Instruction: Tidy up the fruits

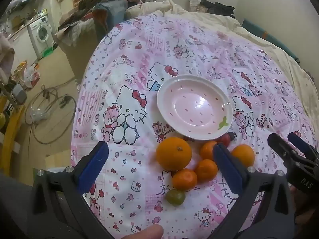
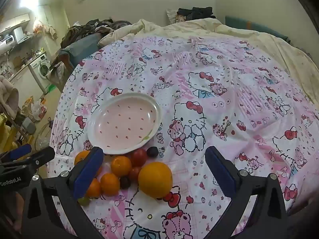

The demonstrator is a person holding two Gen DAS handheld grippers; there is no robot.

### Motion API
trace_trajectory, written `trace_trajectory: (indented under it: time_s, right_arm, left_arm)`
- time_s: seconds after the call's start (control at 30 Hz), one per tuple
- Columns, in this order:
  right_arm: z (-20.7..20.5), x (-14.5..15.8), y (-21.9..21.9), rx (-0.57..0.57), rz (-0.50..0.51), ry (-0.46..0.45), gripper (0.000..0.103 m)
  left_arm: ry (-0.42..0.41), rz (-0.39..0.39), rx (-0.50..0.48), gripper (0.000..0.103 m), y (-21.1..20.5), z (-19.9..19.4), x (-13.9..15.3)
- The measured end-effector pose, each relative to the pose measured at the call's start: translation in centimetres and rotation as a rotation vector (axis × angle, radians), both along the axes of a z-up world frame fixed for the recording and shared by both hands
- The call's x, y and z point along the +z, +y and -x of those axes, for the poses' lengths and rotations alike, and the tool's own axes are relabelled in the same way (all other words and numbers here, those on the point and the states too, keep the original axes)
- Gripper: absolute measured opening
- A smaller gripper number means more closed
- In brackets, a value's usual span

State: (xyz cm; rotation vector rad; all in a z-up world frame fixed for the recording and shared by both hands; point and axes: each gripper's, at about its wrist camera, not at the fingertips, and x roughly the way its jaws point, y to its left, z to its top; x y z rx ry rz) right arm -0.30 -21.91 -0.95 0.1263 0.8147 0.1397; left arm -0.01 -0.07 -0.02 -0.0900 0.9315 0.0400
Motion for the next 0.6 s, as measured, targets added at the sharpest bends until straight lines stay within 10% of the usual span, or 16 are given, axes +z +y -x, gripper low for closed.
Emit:
trace_trajectory:
  time_s: [0.6]
  right_arm:
    - [0.1, 0.0, -0.1, -0.002, -0.007, 0.009, 0.103]
  left_arm:
    - [0.014, 0.019, 0.012, 0.103, 0.7, 0.1, 0.0]
